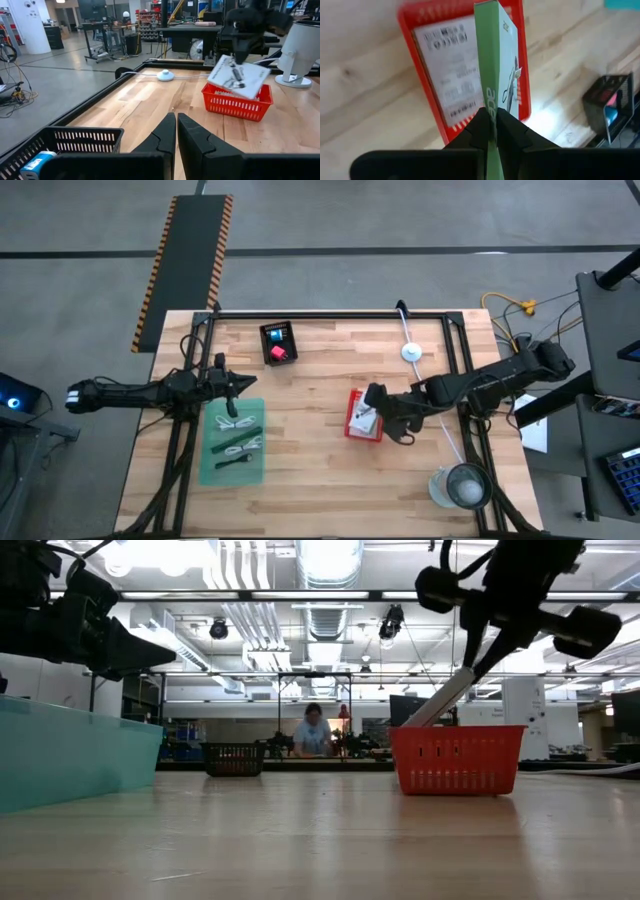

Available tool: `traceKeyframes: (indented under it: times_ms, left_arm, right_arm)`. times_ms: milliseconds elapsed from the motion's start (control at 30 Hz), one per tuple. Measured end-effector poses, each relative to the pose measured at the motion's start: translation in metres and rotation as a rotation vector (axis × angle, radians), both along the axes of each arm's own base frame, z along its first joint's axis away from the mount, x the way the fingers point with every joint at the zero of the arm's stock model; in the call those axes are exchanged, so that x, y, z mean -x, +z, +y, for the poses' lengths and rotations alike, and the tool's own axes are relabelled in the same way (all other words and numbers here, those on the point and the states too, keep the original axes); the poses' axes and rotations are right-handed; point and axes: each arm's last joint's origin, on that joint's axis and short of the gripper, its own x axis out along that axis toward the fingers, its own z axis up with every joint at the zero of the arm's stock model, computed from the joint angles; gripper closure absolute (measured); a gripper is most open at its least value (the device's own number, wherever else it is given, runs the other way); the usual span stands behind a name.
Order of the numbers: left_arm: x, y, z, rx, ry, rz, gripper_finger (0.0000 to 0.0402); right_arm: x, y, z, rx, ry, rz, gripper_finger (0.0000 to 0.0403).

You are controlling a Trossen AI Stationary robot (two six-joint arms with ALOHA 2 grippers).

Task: Pick and place items into bin
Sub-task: Put the white USB box into the orange bin, then return to Home Position

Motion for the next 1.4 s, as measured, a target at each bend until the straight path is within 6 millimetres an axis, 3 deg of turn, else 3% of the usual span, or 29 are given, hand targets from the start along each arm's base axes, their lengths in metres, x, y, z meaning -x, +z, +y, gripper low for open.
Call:
traceKeyframes:
  times_ms: [200, 567, 767, 867, 1000, 1100, 1200, 1400]
  left_arm:
    - [0.000, 0.000, 0.000, 0.000, 0.000, 0.000, 0.0400]
    - [0.000, 0.000, 0.000, -0.001, 0.000, 0.000, 0.0400]
    - [0.000, 0.000, 0.000, -0.001, 0.000, -0.001, 0.0400]
    - [0.000, 0.000, 0.000, -0.001, 0.000, 0.001, 0.0400]
    - [0.000, 0.000, 0.000, -0.001, 0.000, 0.001, 0.0400]
    - [0.000, 0.000, 0.000, -0.001, 0.000, 0.000, 0.0400]
    - [0.000, 0.000, 0.000, -0.001, 0.000, -0.001, 0.0400]
    - [0.000, 0.000, 0.000, -0.038, -0.004, 0.010, 0.0400]
  right_arm:
    - [-0.001, 0.001, 0.001, -0.044, -0.034, -0.018, 0.0376]
    - [-0.002, 0.001, 0.000, -0.065, -0.139, -0.044, 0.0253]
    - [-0.006, 0.012, -0.002, 0.031, -0.190, -0.109, 0.0224]
    - [-0.011, 0.024, -0.003, -0.004, -0.314, -0.185, 0.0226]
    - [-0.017, 0.043, -0.002, -0.192, -0.551, -0.311, 0.0239]
    - [-0.016, 0.051, -0.003, -0.341, -0.625, -0.340, 0.0253]
    - [-0.012, 0.046, -0.001, -0.484, -0.585, -0.345, 0.0272]
    - [0.007, 0.023, -0.003, -0.675, -0.514, -0.522, 0.0335]
